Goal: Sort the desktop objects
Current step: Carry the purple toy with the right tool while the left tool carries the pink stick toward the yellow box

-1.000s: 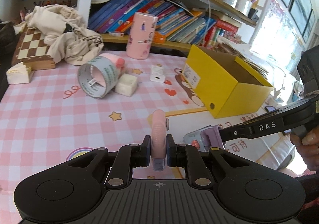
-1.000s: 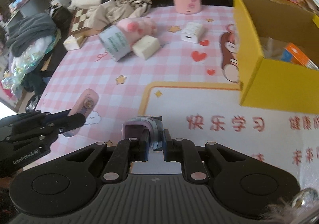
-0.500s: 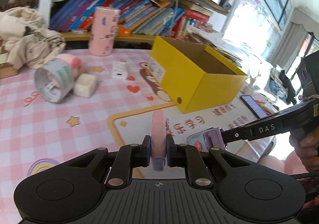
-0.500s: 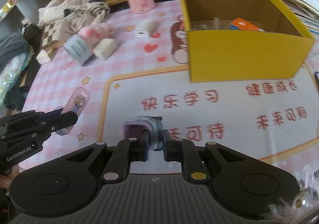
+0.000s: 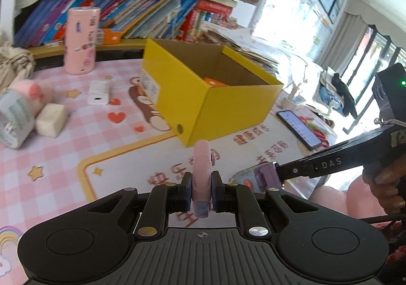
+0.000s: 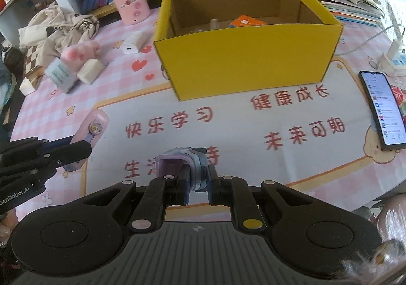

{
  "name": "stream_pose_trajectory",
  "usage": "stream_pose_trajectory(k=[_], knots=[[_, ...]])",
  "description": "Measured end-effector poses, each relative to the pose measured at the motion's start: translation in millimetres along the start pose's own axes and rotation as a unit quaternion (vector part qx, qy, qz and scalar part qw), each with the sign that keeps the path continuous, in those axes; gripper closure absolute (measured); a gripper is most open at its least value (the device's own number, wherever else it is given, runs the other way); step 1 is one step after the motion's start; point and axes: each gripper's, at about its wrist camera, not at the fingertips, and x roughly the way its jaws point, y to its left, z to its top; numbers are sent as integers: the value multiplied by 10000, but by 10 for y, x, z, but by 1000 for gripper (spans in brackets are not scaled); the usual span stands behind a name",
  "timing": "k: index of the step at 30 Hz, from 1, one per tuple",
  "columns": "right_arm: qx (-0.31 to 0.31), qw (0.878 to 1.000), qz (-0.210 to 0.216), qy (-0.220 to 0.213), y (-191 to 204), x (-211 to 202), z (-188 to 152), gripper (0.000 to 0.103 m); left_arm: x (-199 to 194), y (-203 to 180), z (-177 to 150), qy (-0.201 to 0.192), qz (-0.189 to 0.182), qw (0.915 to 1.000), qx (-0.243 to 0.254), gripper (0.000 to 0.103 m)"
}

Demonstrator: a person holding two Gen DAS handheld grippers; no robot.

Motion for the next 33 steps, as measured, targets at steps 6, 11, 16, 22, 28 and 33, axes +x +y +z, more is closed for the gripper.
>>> stream_pose_trajectory(k=[6,11,16,22,28,33], knots=[[2,10000,4,-16,-155,-31,37,91,162,-194,93,69,-134,9997,176,90],[-4,10000,-13,-36,-311,-47,85,91,309,-315,172,113,-200,9994,241,90],[19,10000,-26,-33,-493,-52,133,91,464,-442,246,158,-270,9991,297,90],[-19,10000,27,8,-693,-44,208,91,617,-585,316,202,-328,9987,338,90],[-136,9998,130,56,-853,-32,306,91,763,-697,402,210,-284,9988,327,90],[-285,9991,272,131,-984,-2,401,91,862,-794,455,238,-194,9991,293,90]])
